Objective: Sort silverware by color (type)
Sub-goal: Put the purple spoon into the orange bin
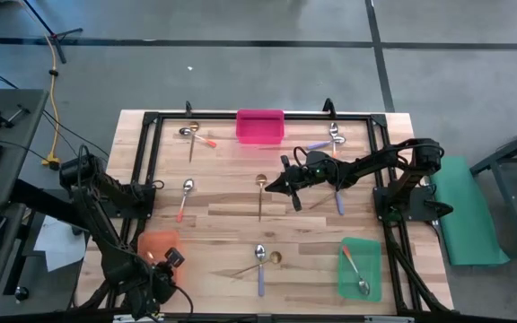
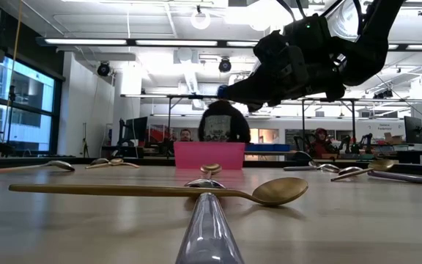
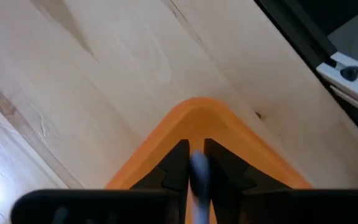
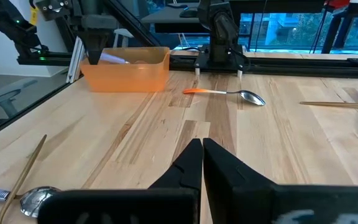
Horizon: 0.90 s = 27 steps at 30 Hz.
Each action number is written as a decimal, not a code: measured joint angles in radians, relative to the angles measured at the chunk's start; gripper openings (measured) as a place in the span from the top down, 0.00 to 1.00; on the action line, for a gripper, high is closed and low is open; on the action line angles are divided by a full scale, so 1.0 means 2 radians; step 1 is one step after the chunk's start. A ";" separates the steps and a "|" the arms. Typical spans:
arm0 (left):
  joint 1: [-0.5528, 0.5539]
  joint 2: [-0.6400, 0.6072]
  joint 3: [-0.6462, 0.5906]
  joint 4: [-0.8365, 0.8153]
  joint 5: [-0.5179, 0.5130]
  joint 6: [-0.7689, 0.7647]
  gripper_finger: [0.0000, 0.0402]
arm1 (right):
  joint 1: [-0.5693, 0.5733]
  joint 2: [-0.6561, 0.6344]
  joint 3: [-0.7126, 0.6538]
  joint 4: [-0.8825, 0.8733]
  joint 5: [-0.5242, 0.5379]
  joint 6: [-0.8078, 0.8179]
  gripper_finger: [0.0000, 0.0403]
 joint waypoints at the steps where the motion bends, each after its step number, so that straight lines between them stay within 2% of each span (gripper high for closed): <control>1: 0.000 0.000 0.000 0.001 0.000 -0.006 0.88 | 0.000 0.000 0.000 0.000 0.000 0.000 1.00; 15: 0.000 0.000 0.000 -0.018 0.015 -0.087 0.91 | 0.000 0.000 0.000 0.000 0.000 0.000 1.00; 27: 0.003 0.000 0.027 -0.035 0.015 -0.149 0.75 | 0.000 0.000 0.000 0.000 0.001 0.000 1.00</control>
